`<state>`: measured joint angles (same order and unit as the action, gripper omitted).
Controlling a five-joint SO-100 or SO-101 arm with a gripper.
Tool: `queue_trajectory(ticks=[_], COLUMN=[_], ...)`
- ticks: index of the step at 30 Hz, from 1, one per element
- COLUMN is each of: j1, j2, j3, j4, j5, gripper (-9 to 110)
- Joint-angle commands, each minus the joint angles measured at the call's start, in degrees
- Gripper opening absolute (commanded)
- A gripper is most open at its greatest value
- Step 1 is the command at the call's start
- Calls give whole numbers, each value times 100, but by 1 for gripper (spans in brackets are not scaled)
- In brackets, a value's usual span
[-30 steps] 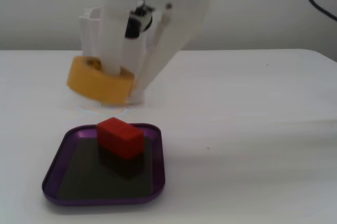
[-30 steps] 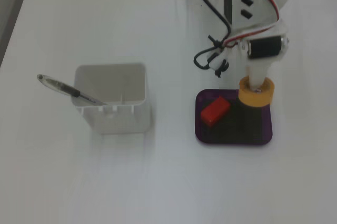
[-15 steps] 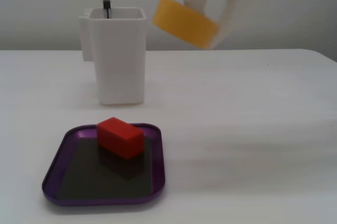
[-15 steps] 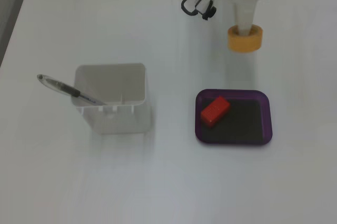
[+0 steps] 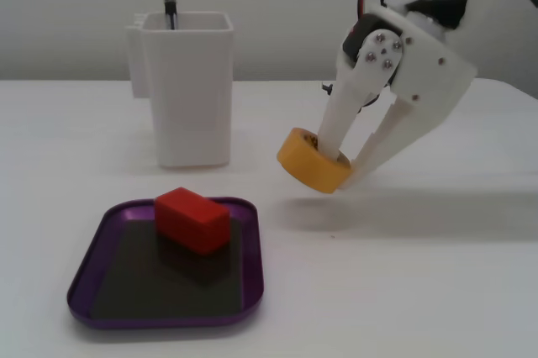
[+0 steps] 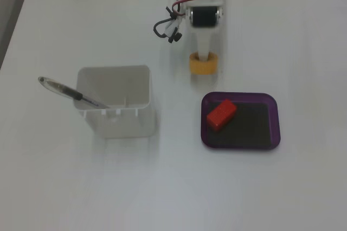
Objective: Remove the yellow tape from the box.
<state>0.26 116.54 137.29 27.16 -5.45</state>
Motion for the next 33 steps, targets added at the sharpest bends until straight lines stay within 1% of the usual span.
queue_trajectory(ticks=[1,8,11,14,16,23,27,33], j1=[-35,-35,-44,-44,-53,-26,-18,-53], j2=[-272,-896,-800,-475,-158,1239,2355,4377], j3=[-35,-88,-88,-18,9,132,193,352], j4=[-290,-334,-325,-316,-299,650,1274,2522], j5=[-35,-35,-35,-35,-35,-35,-35,44], gripper=[0,0,0,3,6,16,17,17])
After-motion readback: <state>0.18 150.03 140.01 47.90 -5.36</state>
